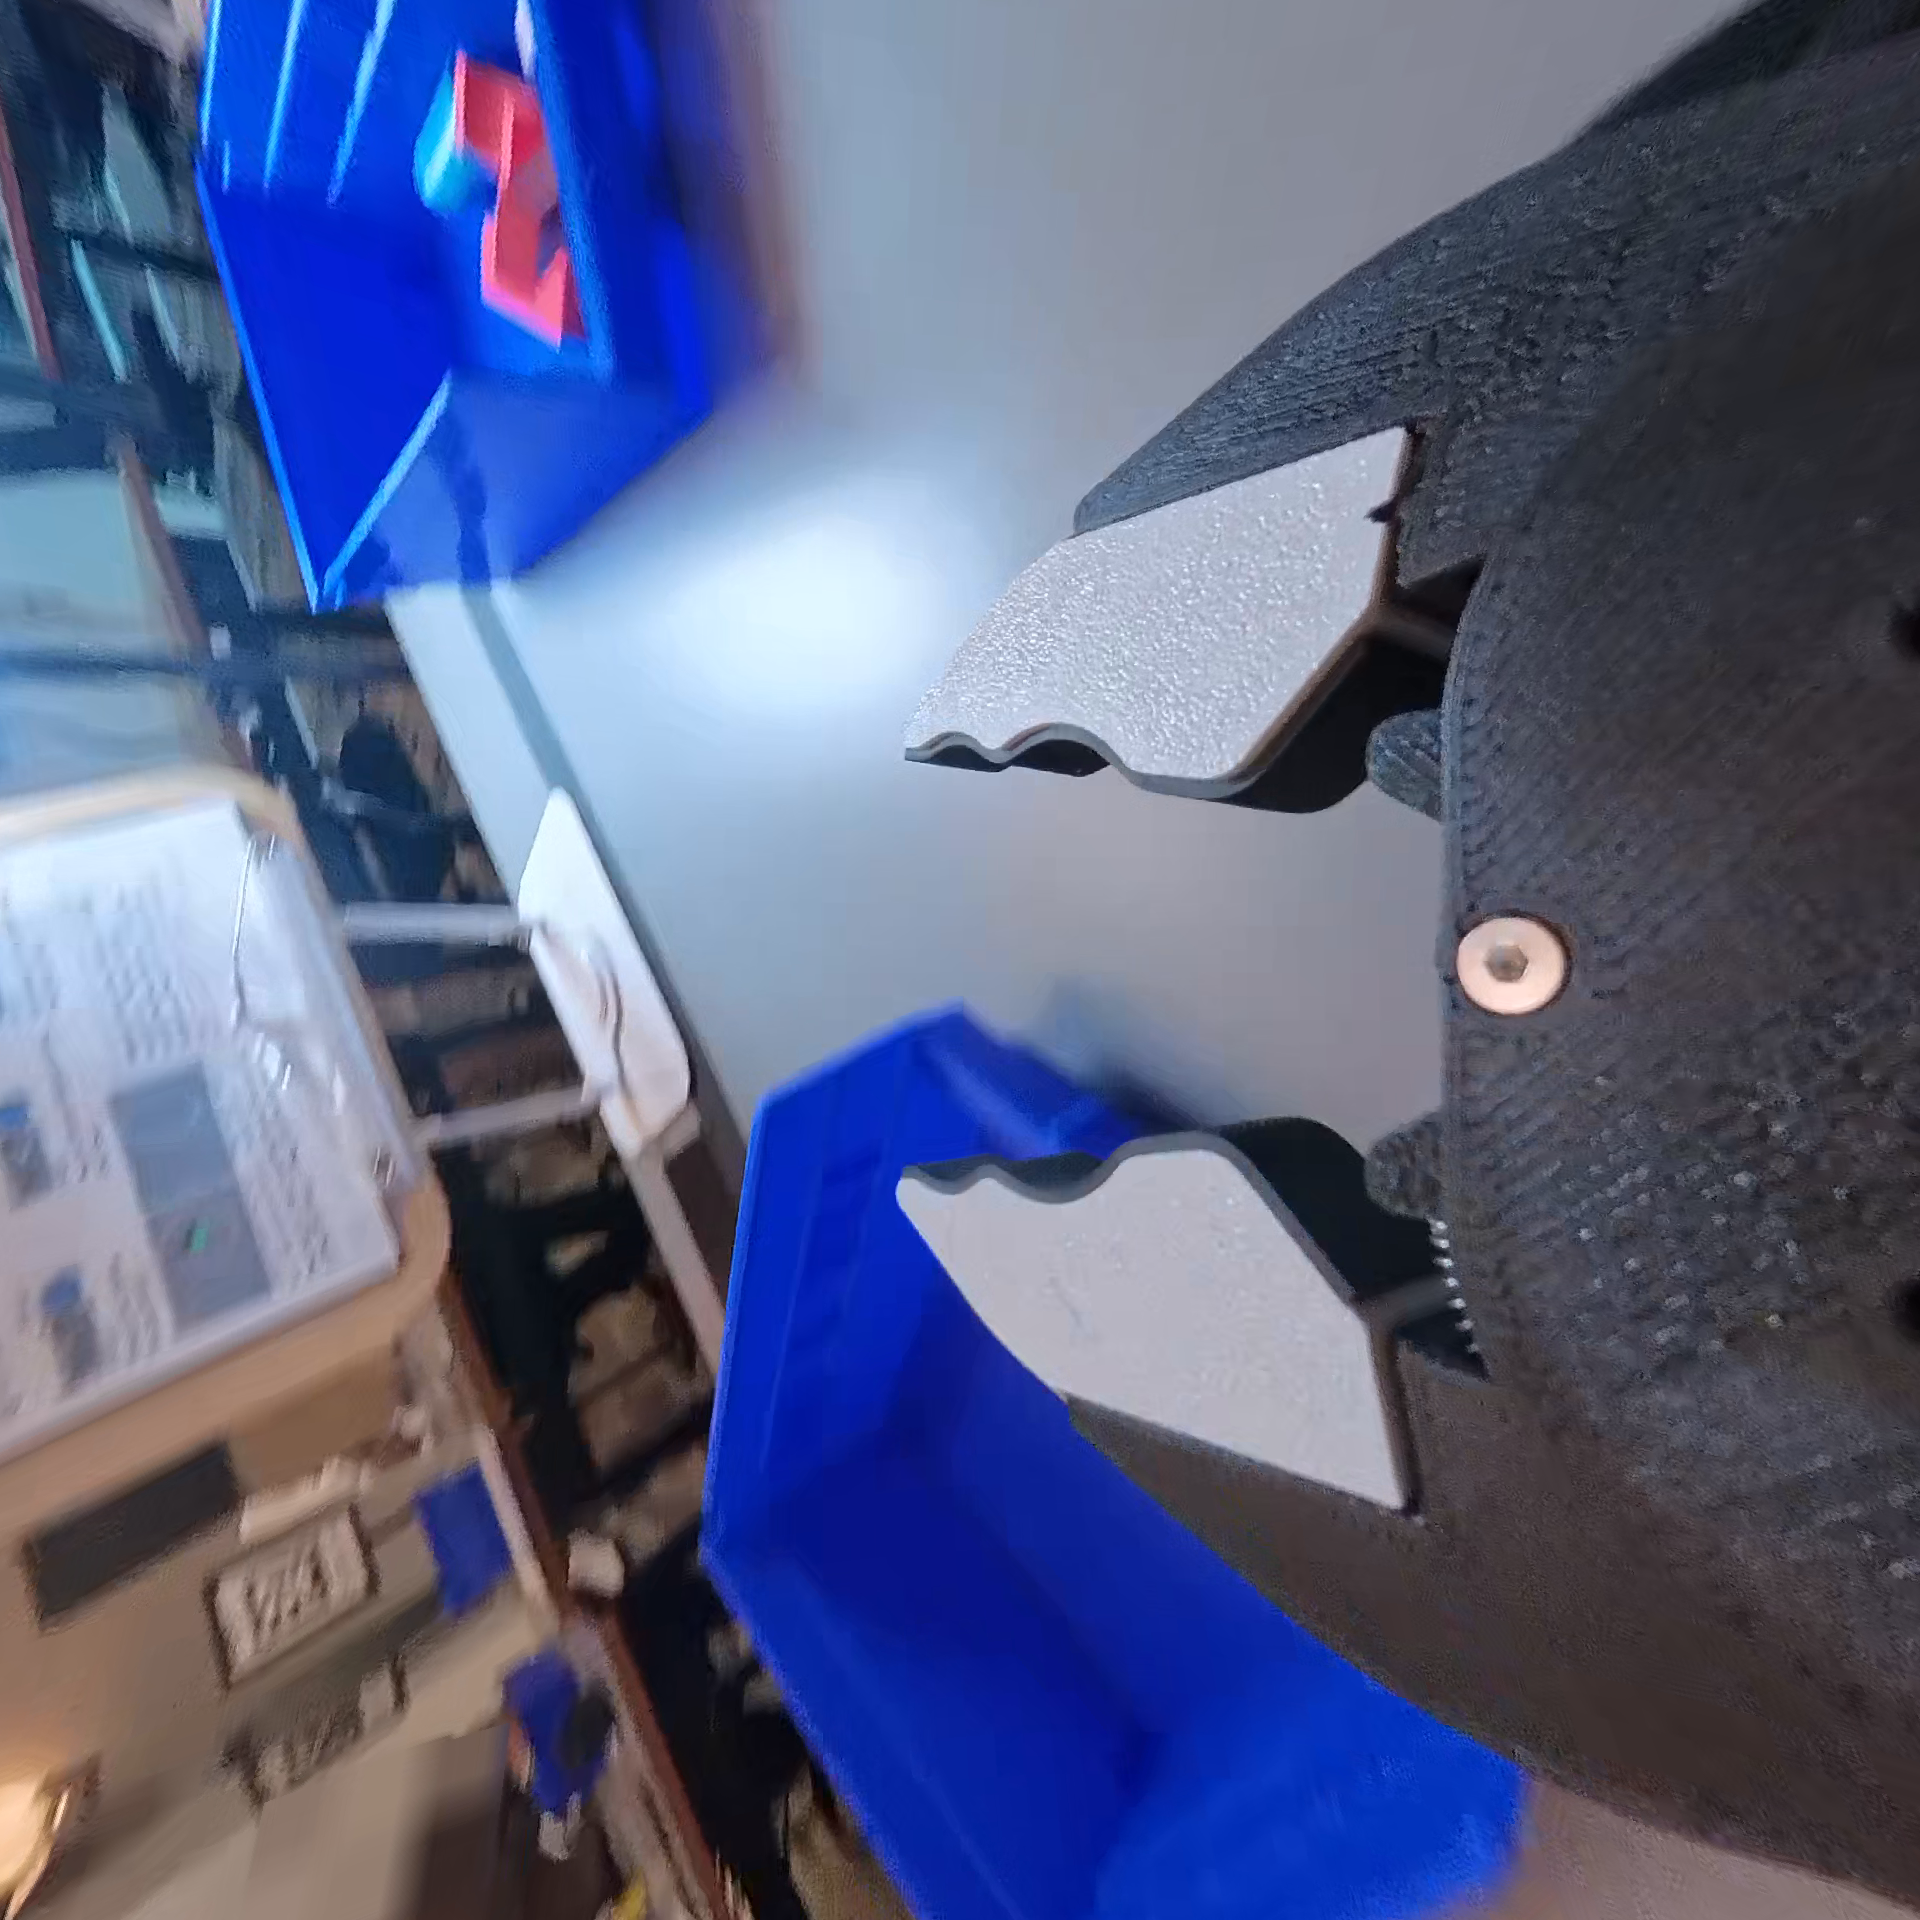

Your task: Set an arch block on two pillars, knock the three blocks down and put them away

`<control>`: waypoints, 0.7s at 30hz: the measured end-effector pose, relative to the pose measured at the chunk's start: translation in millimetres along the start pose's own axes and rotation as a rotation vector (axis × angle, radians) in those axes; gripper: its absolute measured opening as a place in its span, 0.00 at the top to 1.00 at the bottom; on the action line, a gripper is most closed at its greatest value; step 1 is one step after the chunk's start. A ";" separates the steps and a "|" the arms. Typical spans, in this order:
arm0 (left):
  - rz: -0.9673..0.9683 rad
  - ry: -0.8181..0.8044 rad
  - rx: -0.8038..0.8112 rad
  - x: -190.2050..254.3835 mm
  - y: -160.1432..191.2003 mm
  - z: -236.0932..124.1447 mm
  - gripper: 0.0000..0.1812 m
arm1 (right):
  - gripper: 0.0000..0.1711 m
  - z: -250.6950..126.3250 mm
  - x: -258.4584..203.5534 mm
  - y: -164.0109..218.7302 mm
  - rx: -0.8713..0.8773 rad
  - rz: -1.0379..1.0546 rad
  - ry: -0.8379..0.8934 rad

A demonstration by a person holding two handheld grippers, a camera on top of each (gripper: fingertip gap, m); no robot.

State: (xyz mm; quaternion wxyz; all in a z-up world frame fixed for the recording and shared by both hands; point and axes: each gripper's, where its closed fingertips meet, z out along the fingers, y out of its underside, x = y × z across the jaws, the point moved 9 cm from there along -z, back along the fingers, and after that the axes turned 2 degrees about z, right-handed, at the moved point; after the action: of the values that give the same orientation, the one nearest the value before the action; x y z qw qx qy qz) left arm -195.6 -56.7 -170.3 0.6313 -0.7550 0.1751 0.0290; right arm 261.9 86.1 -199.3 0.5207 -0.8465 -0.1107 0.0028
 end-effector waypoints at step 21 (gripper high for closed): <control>-0.268 -0.250 -0.256 -142.6 79.8 -5.7 0.77 | 0.87 -14.1 -31.6 5.1 0.027 -0.051 -0.140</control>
State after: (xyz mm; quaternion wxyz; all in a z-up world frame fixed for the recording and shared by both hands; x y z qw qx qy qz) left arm -354.3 -41.0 -206.7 0.5454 -0.8360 -0.0116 0.0603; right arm 233.7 65.4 -200.8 0.5228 -0.8341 -0.1682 0.0503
